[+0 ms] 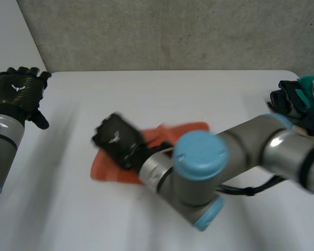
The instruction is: Fold the laundry.
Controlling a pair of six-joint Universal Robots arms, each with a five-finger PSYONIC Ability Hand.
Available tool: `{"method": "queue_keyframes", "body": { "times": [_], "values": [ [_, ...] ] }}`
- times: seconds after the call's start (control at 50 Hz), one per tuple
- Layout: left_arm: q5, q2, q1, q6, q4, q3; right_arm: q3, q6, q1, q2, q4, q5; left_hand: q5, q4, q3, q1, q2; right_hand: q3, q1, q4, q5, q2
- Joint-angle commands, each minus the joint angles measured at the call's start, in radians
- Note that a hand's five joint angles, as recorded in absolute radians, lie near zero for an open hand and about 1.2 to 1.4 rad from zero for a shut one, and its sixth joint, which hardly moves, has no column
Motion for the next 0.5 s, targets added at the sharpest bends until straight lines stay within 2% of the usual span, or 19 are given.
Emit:
{"method": "queue_keyframes", "body": {
  "times": [0.02,0.08,0.1,0.2,0.34,0.44,0.5],
  "values": [
    [0.025,-0.015,-0.027,-0.004,0.001,-0.013,-0.096,-0.002,0.054,0.146,-0.001,-0.037,-0.016,0.002,-0.007,0.018,0.002,0.034,0.178,0.031,0.067,0.045],
    [0.030,-0.023,-0.050,-0.004,0.004,-0.007,-0.090,0.003,0.054,0.128,0.001,0.004,-0.016,0.002,-0.007,0.018,0.002,-0.884,-0.740,-0.887,-0.850,-0.873],
    [0.030,-0.028,-0.055,-0.004,0.004,-0.003,-0.073,0.006,0.052,0.102,0.005,0.045,-0.016,0.002,-0.007,0.018,0.002,-1.014,-0.871,-1.018,-0.981,-1.004],
    [0.030,-0.061,-0.125,-0.013,0.008,0.035,0.050,0.078,0.023,-0.073,0.010,0.139,-0.016,0.002,-0.007,0.018,0.002,-1.014,-0.871,-1.018,-0.981,-1.004],
    [0.031,-0.095,-0.239,-0.093,0.009,0.085,0.260,0.233,-0.161,-0.285,0.106,0.205,-0.016,0.002,-0.007,0.018,0.002,-1.014,-0.871,-1.018,-0.981,-1.004],
    [0.085,-0.182,-0.355,-0.165,0.006,0.127,0.346,0.238,-0.210,-0.302,0.188,0.228,-0.002,0.017,0.008,0.032,0.017,-1.014,-0.871,-1.018,-0.981,-1.004],
    [0.120,-0.247,-0.421,-0.164,0.001,0.151,0.393,0.236,-0.239,-0.302,0.195,0.245,0.001,0.020,0.011,0.035,0.020,-0.998,-0.855,-1.002,-0.965,-0.988]
  ]
}}
